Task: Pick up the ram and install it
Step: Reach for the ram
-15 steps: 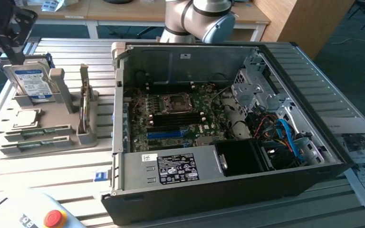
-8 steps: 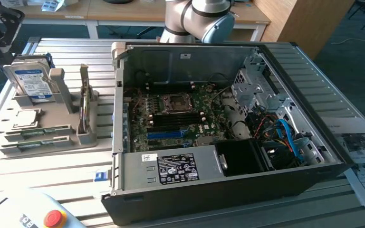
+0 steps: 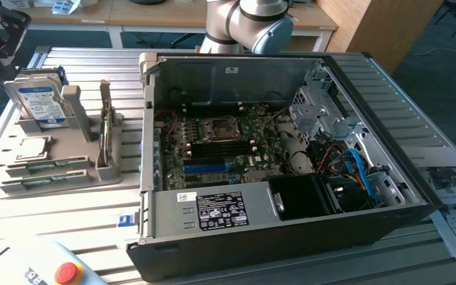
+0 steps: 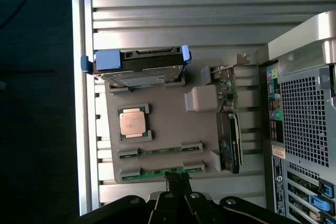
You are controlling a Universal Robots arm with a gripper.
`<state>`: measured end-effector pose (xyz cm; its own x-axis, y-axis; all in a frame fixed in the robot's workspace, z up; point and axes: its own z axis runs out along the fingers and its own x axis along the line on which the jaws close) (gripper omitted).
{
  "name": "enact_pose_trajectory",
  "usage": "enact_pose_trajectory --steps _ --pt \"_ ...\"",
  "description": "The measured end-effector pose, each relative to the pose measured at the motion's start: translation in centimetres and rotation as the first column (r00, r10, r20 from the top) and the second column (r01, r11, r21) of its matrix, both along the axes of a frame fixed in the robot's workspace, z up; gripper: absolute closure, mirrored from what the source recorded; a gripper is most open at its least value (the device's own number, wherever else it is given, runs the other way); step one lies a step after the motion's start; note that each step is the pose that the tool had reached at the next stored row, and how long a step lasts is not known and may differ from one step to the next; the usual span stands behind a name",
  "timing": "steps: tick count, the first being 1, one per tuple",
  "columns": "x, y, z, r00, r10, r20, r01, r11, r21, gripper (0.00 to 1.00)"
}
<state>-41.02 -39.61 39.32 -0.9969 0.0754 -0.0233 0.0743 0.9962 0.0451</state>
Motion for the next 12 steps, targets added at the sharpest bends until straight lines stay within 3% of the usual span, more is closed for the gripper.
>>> enact_pose_trajectory --steps 12 --pt "0.0 2.51 -0.06 1.0 0.0 -0.0001 0.0 1.0 0.0 0.89"
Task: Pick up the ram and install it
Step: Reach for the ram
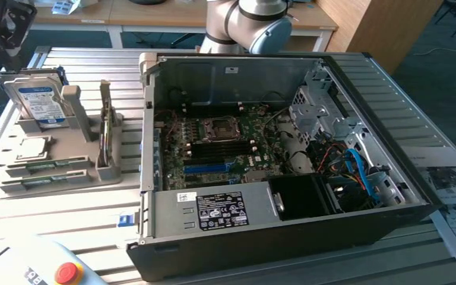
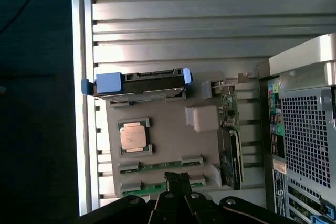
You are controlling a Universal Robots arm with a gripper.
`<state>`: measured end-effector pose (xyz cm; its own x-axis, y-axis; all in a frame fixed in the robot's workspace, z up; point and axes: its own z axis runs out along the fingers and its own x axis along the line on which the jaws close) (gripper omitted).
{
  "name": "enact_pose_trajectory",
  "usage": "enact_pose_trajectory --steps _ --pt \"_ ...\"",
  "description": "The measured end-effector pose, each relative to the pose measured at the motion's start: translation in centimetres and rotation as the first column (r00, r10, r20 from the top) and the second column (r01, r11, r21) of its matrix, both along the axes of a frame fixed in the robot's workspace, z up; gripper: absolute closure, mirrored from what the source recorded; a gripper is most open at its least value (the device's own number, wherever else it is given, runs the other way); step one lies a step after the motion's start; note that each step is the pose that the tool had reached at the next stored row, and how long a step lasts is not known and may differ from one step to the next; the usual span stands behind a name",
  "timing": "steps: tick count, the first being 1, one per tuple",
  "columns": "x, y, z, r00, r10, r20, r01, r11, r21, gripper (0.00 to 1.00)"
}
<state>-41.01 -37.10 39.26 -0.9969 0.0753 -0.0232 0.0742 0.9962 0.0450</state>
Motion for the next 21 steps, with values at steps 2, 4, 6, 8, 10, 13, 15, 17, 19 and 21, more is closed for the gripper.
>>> enact_pose_trajectory --steps 2,4,6,8,10,13,15,17,19,21 --pt "0.0 0.4 -0.02 1.0 0.0 0.0002 0.0 1.0 0.0001 0.89" --pt "0.0 0.45 -0.02 1.0 0.0 0.0001 0.0 1.0 0.0 0.89" --pt "0.0 0.45 -0.01 1.0 0.0 0.0 0.0 1.0 0.0 0.89" --pt "0.0 0.45 -0.04 1.0 0.0 0.0001 0.0 1.0 0.0001 0.89" --pt "0.0 0.45 -0.21 1.0 0.0 0.0 0.0 1.0 0.0 0.89" --pt "0.0 0.45 -0.65 1.0 0.0 0.0 0.0 1.0 0.0 0.89" --pt "0.0 0.45 -0.99 1.0 0.0 0.0001 0.0 1.0 0.0001 0.89" --pt "0.0 0.45 -1.27 1.0 0.0 0.0 0.0 1.0 0.0 0.89" --pt "0.0 0.46 -1.29 1.0 0.0 -0.0001 0.0 1.0 0.0 0.89" --pt "0.0 0.46 -1.3 1.0 0.0 0.0 0.0 1.0 0.0001 0.89"
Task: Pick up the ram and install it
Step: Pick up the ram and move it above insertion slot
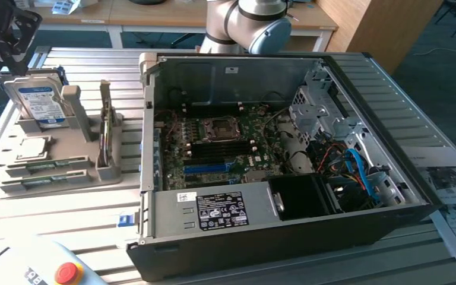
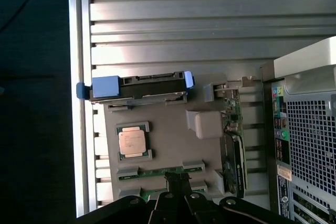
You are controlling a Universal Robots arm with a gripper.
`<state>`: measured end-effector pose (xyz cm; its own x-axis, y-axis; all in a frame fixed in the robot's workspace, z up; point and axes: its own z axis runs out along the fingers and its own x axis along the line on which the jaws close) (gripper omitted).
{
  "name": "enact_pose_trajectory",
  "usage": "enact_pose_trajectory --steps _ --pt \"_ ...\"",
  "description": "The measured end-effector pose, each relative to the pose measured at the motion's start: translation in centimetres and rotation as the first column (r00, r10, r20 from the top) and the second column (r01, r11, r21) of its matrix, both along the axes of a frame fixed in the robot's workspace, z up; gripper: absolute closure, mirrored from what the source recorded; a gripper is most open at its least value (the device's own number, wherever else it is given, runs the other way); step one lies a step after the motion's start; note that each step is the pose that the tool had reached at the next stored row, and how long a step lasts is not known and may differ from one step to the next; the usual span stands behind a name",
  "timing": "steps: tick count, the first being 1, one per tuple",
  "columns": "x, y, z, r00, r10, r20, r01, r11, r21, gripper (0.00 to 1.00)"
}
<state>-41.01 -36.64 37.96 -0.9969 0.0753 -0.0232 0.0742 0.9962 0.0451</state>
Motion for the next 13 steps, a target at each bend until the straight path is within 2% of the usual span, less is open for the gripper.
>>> enact_pose_trajectory --steps 13 --pt "0.0 0.0 0.0 1.0 0.005 0.0 -0.005 1.0 -0.0001 0.89"
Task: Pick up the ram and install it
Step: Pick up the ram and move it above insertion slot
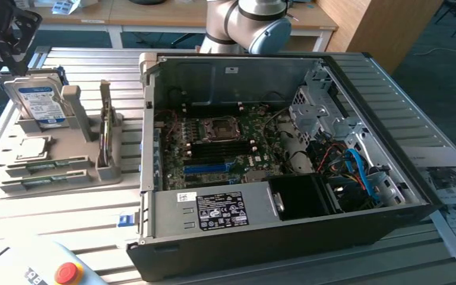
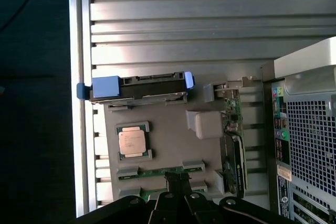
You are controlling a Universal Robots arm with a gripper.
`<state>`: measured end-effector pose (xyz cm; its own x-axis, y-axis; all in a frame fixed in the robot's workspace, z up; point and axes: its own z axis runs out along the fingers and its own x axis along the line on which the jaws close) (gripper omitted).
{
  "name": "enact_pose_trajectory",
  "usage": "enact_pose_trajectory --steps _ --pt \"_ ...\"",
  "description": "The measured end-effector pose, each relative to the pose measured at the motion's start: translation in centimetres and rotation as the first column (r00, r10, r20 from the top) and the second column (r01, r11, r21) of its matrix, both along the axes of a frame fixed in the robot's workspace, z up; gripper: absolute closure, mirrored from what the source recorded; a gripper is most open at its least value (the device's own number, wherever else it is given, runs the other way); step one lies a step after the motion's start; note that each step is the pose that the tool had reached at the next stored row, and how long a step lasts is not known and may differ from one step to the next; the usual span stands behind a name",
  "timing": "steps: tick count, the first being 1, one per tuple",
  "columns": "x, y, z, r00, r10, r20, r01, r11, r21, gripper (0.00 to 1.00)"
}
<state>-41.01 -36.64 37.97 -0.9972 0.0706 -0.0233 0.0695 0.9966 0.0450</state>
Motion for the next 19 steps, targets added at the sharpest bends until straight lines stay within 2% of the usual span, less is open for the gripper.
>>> enact_pose_trajectory --steps 6,11,14,19 --pt "0.0 0.0 0.0 0.998 0.063 0.0001 -0.063 0.998 0.0 0.89" --pt "0.0 0.0 -0.01 0.9907 0.136 0.0001 -0.136 0.9907 0.0001 0.89" --pt "0.0 0.0 0.0 0.982 0.189 0.0 -0.189 0.982 0.0 0.89" --pt "0.0 0.0 -0.01 0.9608 0.277 0.0 -0.277 0.9608 0.0 0.89"
